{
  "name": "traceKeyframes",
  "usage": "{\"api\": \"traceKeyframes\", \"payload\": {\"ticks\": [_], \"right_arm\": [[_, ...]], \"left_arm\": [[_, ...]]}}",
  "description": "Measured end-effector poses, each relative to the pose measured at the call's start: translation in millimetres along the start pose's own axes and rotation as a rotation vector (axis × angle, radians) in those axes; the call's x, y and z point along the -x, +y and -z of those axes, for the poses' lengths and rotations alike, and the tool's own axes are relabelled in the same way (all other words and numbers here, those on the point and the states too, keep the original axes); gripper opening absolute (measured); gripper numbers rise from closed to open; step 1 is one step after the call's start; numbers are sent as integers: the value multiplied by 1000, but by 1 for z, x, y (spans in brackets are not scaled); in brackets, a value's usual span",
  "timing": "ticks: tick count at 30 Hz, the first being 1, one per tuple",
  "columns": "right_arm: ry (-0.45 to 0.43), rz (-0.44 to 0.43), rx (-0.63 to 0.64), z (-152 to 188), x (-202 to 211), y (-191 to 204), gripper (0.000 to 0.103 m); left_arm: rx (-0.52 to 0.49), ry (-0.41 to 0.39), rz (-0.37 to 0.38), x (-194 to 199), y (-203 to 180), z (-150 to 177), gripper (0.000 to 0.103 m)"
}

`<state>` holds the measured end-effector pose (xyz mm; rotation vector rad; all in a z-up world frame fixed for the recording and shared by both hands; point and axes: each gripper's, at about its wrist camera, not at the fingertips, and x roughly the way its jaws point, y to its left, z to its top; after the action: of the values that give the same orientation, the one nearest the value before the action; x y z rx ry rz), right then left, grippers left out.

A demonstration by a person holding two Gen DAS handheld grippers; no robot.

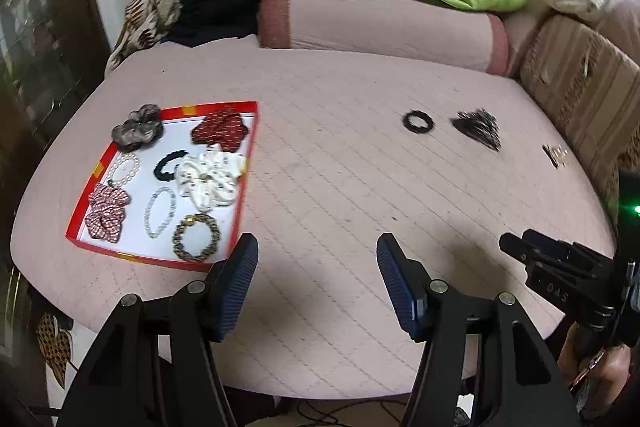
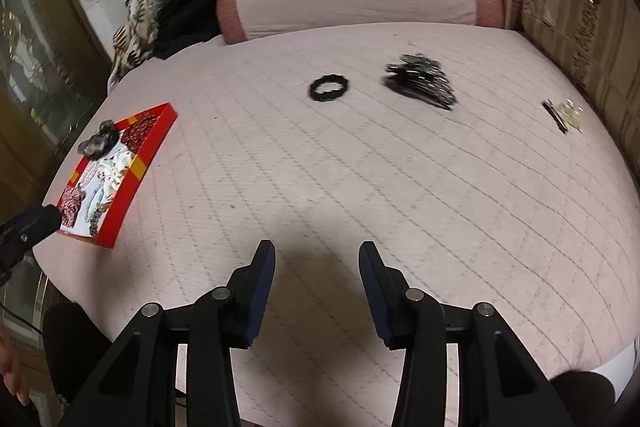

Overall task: Organize jewelry
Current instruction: 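Move both tools back toward the black hair tie and claw clip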

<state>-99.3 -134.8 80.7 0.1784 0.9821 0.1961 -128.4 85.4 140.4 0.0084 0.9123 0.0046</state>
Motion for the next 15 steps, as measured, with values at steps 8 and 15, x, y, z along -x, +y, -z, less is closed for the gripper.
{"api": "traceKeyframes", "payload": {"ticks": [8,15], "right_arm": [[-41,25,-5,10,13,-15,53],[-68,36,4,12,17,-21,57]], "left_arm": [[-75,21,-2,-2,-39,9,61],[-124,42,-17,-9,-59,15,61]]}}
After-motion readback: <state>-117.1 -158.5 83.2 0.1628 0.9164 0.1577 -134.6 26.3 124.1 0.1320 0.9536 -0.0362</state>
